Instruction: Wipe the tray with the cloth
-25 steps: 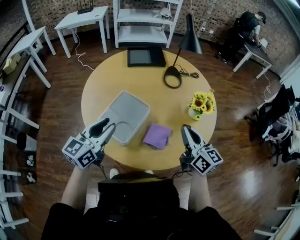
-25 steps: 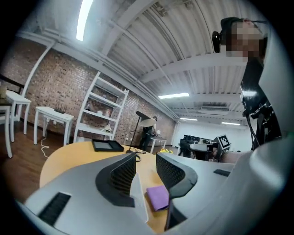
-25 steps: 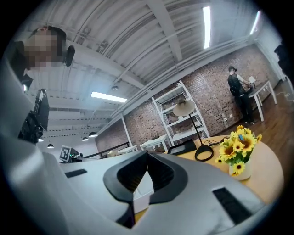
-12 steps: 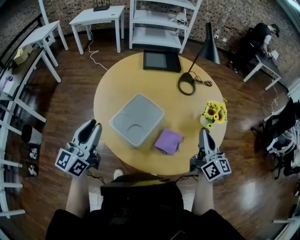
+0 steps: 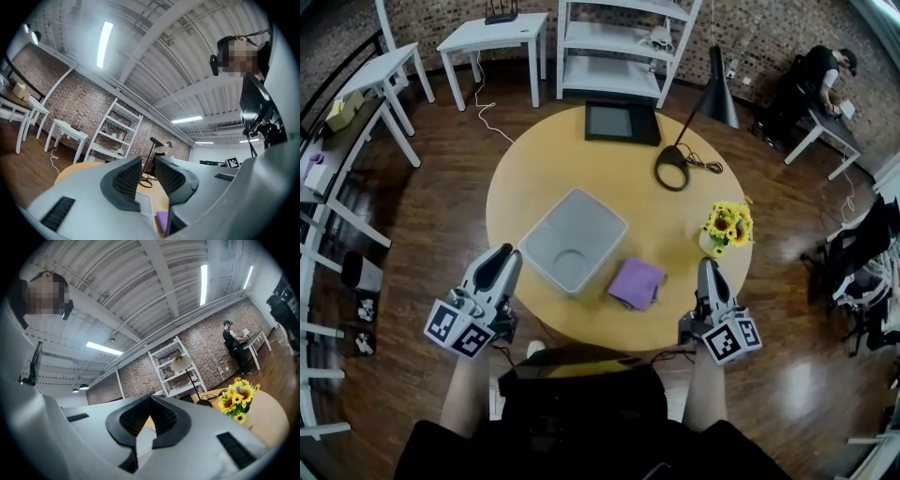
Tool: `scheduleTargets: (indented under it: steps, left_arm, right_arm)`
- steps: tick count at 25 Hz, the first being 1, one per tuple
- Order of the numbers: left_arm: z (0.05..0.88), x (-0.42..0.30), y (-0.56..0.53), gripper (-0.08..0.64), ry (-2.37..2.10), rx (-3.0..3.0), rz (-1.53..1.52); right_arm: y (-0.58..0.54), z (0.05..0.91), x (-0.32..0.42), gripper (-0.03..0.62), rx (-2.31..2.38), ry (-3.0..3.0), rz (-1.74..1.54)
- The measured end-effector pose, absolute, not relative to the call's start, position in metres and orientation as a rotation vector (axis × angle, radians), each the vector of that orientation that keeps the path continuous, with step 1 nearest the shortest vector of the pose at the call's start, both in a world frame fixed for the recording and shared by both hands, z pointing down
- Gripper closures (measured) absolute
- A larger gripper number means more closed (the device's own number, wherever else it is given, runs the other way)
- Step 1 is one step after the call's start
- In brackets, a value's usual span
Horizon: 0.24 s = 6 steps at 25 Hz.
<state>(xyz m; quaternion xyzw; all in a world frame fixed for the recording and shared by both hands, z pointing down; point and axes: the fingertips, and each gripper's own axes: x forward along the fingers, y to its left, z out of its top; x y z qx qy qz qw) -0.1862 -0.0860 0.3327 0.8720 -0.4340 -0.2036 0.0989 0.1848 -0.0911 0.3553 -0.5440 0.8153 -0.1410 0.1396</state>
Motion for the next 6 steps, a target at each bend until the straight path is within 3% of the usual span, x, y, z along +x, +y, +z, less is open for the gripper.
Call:
scheduleTargets:
  steps: [6]
  left_arm:
    - [0.3298, -0.1746, -0.0838, 0.486, -1.252, 2.559, -0.656]
  right_arm:
    - [-0.0848, 0.3628, 0.1876, 0.591, -1.584, 2.325, -0.443]
